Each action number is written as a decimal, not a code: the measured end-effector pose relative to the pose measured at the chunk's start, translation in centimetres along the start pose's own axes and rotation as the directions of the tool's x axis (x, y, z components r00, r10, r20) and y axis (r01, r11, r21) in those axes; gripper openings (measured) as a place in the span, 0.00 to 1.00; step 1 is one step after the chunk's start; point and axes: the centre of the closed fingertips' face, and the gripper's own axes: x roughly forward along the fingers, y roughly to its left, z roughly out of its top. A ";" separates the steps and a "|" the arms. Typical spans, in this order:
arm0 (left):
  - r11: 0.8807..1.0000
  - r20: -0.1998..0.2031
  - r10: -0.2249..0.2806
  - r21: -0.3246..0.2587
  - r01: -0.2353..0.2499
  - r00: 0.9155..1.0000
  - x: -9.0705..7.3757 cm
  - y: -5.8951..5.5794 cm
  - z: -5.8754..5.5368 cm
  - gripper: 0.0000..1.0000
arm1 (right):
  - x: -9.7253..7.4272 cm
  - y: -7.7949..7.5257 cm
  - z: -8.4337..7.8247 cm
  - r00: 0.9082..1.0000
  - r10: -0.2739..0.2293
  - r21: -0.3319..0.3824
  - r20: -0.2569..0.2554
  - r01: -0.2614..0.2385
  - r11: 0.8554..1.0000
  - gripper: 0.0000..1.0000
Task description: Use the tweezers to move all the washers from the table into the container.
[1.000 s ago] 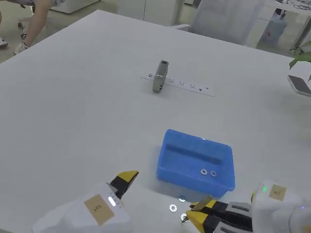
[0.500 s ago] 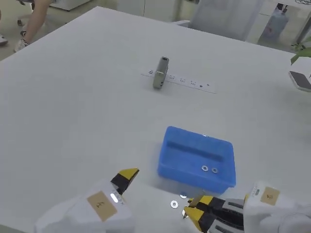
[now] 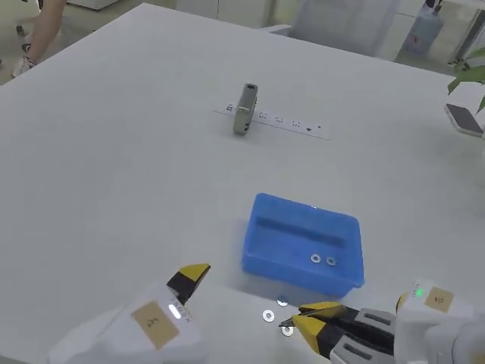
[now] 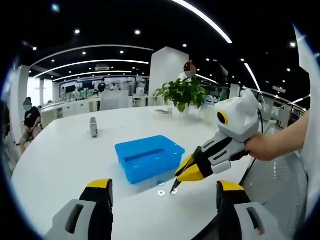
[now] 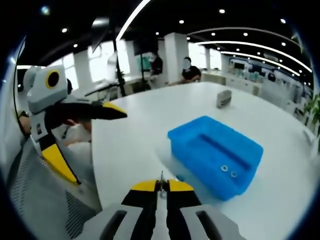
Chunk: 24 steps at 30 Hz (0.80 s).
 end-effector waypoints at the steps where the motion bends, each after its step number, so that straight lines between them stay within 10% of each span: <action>1: 1.000 0.001 -0.002 0.000 0.002 1.000 0.0 0.0 0.0 0.87 | 0.0 0.0 0.2 1.000 -0.002 -0.005 0.006 0.002 1.000 0.01; 9: 1.000 -0.004 -0.006 0.004 0.006 1.000 0.0 -0.1 0.0 0.87 | -0.9 0.4 0.3 0.991 -0.005 -0.152 -0.134 -0.016 0.988 0.03; 24: 1.000 0.000 -0.001 -0.003 0.001 1.000 0.0 0.0 0.0 0.86 | -0.3 1.0 0.1 0.985 0.025 -0.142 -0.170 -0.050 0.989 0.04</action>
